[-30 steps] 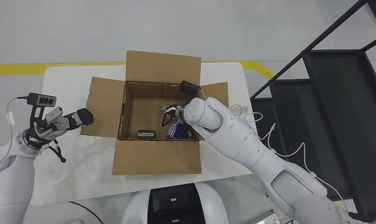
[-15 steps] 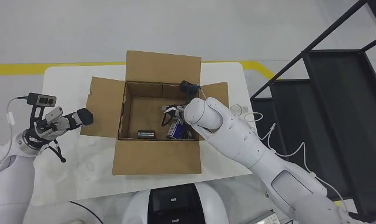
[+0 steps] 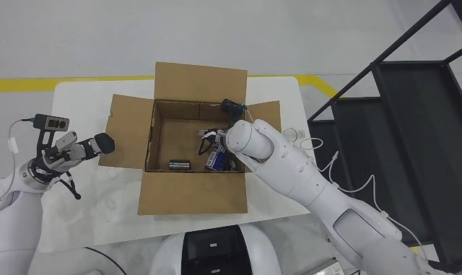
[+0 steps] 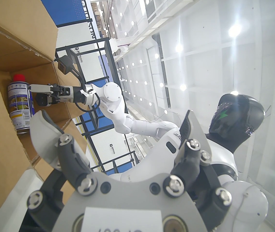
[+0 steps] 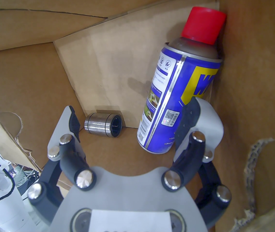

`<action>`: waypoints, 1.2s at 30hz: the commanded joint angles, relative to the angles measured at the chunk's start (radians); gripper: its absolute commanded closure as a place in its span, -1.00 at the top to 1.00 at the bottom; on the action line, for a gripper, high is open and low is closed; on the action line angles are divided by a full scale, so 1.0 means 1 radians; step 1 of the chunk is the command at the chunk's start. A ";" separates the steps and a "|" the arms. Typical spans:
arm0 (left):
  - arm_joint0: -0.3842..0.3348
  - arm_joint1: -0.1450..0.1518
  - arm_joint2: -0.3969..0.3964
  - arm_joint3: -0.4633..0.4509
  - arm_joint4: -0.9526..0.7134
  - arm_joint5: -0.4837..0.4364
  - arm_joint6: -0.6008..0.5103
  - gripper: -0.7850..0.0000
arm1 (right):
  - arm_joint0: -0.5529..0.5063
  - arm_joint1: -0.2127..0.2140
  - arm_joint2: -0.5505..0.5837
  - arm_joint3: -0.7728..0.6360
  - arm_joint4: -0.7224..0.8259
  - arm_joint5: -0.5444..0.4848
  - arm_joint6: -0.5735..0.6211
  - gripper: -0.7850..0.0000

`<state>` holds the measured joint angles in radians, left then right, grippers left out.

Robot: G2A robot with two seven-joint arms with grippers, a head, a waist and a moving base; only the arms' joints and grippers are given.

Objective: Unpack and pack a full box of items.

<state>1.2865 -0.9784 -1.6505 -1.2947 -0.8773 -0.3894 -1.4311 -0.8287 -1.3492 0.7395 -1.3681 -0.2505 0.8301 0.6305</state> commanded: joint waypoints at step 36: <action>0.000 0.000 0.000 0.000 0.000 0.000 0.000 1.00 | 0.088 -0.159 -0.152 0.266 0.050 0.107 -0.179 0.71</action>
<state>1.2865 -0.9784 -1.6505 -1.2947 -0.8773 -0.3894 -1.4311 -0.7434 -1.5047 0.5907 -1.1129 -0.1991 0.9359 0.4509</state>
